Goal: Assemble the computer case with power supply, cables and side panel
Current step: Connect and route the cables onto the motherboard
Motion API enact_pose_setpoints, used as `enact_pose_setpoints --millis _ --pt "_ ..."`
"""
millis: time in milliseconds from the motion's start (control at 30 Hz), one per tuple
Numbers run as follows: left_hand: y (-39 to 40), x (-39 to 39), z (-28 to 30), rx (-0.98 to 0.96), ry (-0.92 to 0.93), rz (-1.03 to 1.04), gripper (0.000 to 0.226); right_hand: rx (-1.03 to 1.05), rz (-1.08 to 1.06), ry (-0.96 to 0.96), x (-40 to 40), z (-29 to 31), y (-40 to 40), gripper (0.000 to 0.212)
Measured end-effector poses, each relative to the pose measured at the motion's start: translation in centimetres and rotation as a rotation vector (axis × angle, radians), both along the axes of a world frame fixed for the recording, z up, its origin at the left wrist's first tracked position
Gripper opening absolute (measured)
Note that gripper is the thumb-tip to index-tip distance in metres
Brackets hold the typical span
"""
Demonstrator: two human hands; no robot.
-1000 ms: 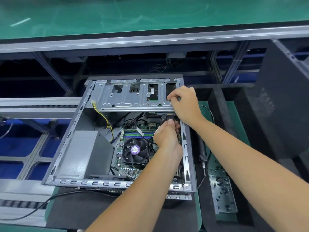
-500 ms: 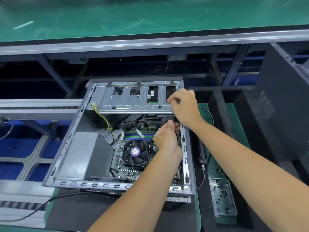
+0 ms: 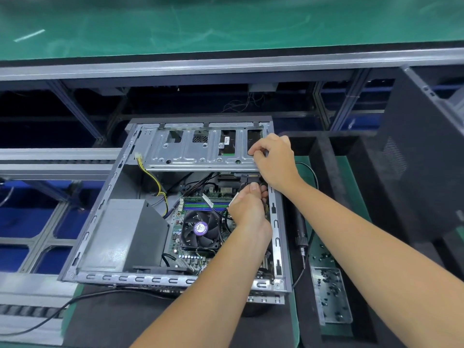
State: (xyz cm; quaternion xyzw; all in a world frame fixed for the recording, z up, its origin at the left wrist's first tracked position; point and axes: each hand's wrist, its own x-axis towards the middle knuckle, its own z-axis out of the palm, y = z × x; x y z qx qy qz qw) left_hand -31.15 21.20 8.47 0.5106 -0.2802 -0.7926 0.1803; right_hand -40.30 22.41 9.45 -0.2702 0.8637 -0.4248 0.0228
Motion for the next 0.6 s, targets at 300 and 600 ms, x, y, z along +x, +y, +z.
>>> enact_pose_setpoints --millis 300,600 --pt "-0.23 -0.11 0.37 0.061 0.009 0.017 0.02 0.017 0.005 0.011 0.14 -0.01 0.07 0.028" --pt "-0.43 -0.12 0.3 0.069 0.067 0.006 0.014 0.021 0.007 0.005 0.17 0.07 0.13 0.029"
